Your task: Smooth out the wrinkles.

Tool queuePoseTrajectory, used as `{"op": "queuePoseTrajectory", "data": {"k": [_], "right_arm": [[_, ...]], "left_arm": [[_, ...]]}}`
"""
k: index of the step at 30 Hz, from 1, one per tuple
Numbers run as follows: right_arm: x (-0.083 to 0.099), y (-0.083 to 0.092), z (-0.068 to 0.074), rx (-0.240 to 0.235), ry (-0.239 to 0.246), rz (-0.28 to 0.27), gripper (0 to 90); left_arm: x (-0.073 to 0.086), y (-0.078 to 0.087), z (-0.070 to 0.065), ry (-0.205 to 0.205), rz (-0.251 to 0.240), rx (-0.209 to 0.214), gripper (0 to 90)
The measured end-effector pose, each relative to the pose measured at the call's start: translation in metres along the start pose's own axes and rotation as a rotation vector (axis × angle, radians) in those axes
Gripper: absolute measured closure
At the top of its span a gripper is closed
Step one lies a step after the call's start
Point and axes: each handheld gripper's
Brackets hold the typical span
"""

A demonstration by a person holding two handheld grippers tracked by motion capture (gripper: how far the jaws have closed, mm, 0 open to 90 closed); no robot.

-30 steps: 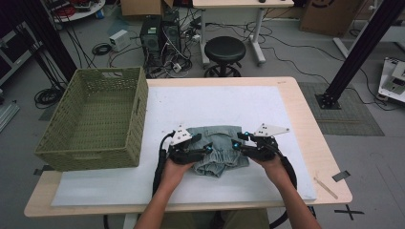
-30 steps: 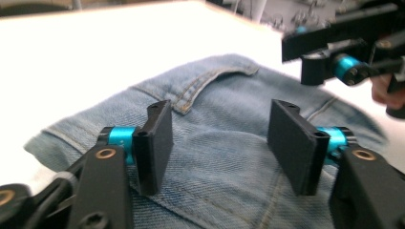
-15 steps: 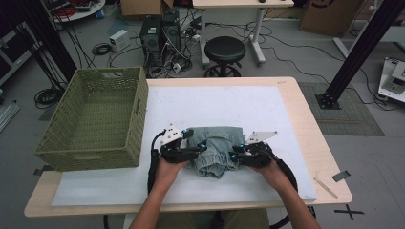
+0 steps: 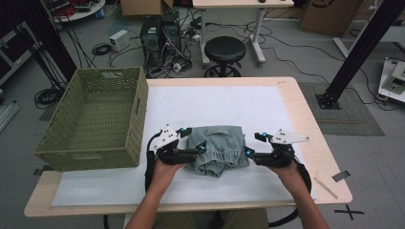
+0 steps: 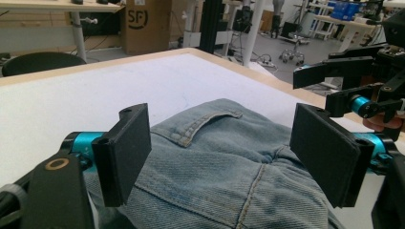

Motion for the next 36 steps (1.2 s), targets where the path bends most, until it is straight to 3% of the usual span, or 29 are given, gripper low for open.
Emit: {"op": "queuePoseTrajectory", "data": {"k": [2,6,12,36], "right_arm": [[0.003,0.007,-0.002,0.025,-0.005,-0.005,21.1],[0.010,0.020,-0.007,0.054,0.000,-0.001,21.1],[0.016,0.033,-0.008,0.070,-0.003,-0.011,21.1],[0.022,0.042,-0.011,0.098,-0.014,-0.023,21.1]], "left_arm": [[-0.002,0.001,-0.001,-0.013,0.000,-0.009,21.7],[-0.005,0.003,-0.001,-0.019,0.005,-0.035,21.6],[-0.009,0.004,0.000,-0.010,0.016,-0.035,21.6],[-0.011,0.004,-0.002,-0.017,0.021,-0.048,21.6]]}}
Point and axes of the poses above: each handheld gripper's, and its own axes: y roughly backward along the jaws, x roughly out of its underside, z roughly to its left, and after that the axes turned 9 degrees about -x, right-handed
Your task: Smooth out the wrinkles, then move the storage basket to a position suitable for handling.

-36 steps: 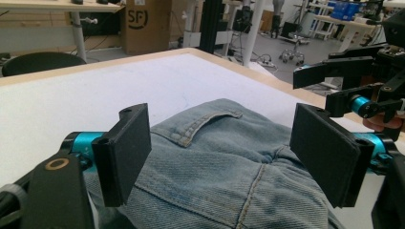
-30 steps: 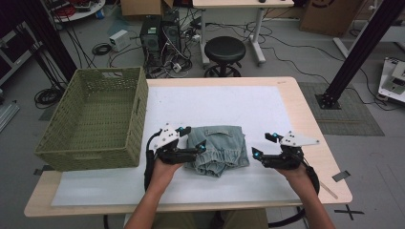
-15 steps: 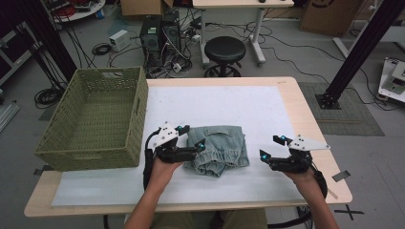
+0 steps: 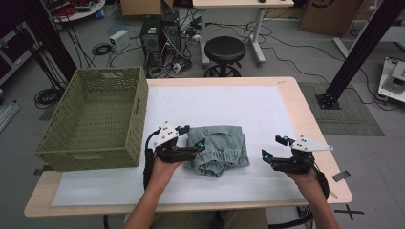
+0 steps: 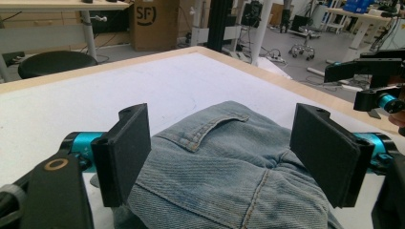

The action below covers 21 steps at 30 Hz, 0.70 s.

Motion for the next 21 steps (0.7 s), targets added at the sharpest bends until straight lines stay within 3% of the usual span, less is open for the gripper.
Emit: {"op": "queuePoseTrajectory", "data": {"k": [13,21], "right_arm": [[0.000,-0.003,0.000,0.000,0.002,0.003,21.2],[0.002,-0.001,0.001,0.001,-0.001,0.001,21.1]], "left_arm": [[-0.004,0.005,0.000,0.005,-0.016,0.000,21.6],[-0.011,0.022,0.002,-0.003,-0.025,-0.017,21.6]]}}
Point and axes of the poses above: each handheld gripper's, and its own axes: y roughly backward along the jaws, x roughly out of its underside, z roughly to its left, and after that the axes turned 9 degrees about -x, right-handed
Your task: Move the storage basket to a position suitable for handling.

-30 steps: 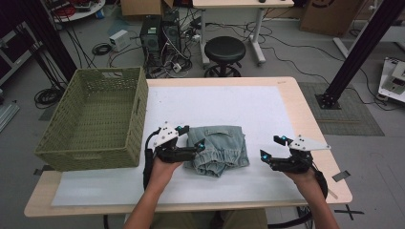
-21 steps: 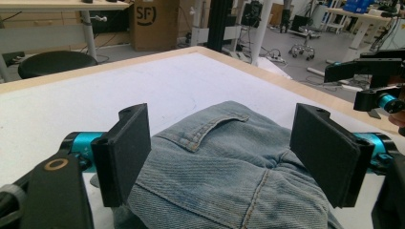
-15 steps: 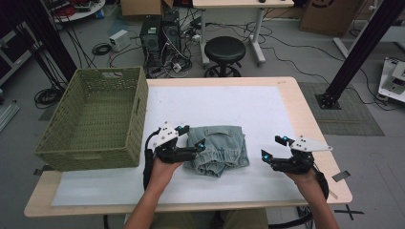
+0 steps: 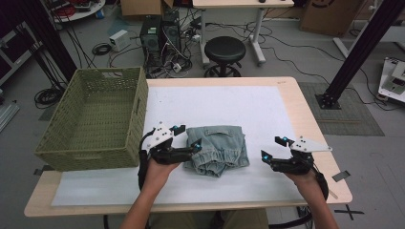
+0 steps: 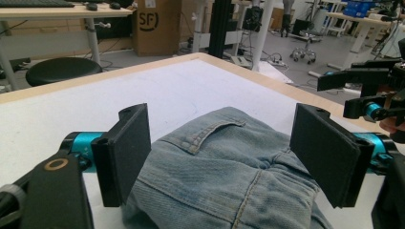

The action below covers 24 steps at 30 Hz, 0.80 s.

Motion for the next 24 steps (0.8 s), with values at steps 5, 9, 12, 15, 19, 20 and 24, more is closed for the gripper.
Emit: {"op": "queuePoseTrajectory", "data": {"k": [5,9,12,15,19,20,24], "right_arm": [[0.001,0.001,0.000,-0.001,0.000,-0.003,21.1],[0.001,0.002,0.000,0.000,-0.003,-0.003,21.1],[0.001,0.001,0.001,-0.002,-0.002,-0.009,21.1],[0.000,0.002,0.001,-0.004,0.000,-0.013,21.2],[0.000,0.002,0.002,-0.007,-0.004,-0.015,21.1],[0.000,0.002,0.002,-0.007,-0.002,-0.017,21.1],[0.000,0.004,0.000,-0.007,-0.010,-0.028,21.1]], "left_arm": [[-0.009,0.016,0.006,0.011,-0.023,-0.030,21.6],[-0.013,0.028,0.012,-0.004,-0.033,-0.046,21.6],[-0.016,0.038,0.017,-0.016,-0.044,-0.062,21.7],[-0.018,0.047,0.022,-0.015,-0.065,-0.074,21.6],[-0.022,0.062,0.033,-0.009,-0.087,-0.094,21.6],[-0.023,0.066,0.036,-0.008,-0.088,-0.094,21.6],[-0.027,0.082,0.050,-0.021,-0.102,-0.127,21.6]]}}
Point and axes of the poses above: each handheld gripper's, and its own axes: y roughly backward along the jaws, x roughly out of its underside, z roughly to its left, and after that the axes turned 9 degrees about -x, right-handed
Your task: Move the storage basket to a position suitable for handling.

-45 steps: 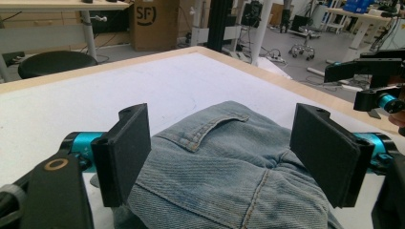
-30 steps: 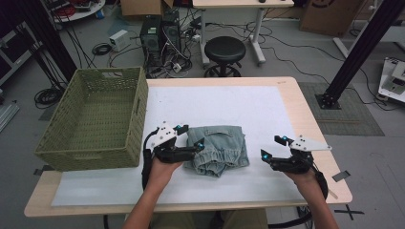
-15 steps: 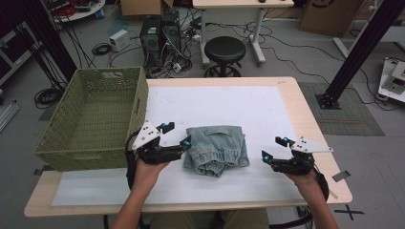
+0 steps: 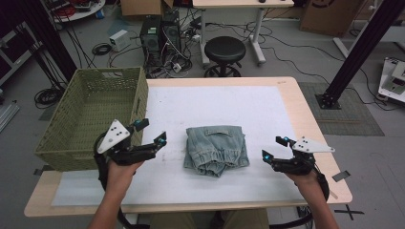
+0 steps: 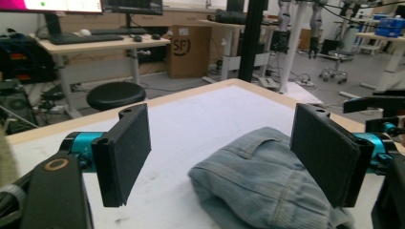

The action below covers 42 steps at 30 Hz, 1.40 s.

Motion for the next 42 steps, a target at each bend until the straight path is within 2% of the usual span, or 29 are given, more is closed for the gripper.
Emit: {"op": "queuePoseTrajectory", "data": {"k": [15,27,30,31,33,42], "right_arm": [[0.001,0.003,-0.001,0.013,-0.015,-0.019,21.1],[0.001,0.003,-0.001,0.011,-0.028,-0.031,21.1],[0.001,0.004,-0.001,0.016,-0.018,-0.043,21.1],[0.001,0.004,-0.001,0.017,-0.023,-0.046,21.1],[0.001,0.005,0.000,0.020,-0.021,-0.055,21.2],[0.001,0.004,0.001,0.023,-0.023,-0.051,21.1]], "left_arm": [[-0.010,0.046,0.064,-0.030,-0.044,-0.118,21.6],[-0.011,0.074,0.106,0.016,-0.064,-0.223,21.7],[-0.012,0.081,0.117,0.020,-0.063,-0.250,21.6],[-0.012,0.081,0.117,0.020,-0.063,-0.250,21.6],[-0.012,0.089,0.127,0.027,-0.067,-0.270,21.6],[-0.007,0.104,0.151,0.065,-0.062,-0.324,21.6]]}}
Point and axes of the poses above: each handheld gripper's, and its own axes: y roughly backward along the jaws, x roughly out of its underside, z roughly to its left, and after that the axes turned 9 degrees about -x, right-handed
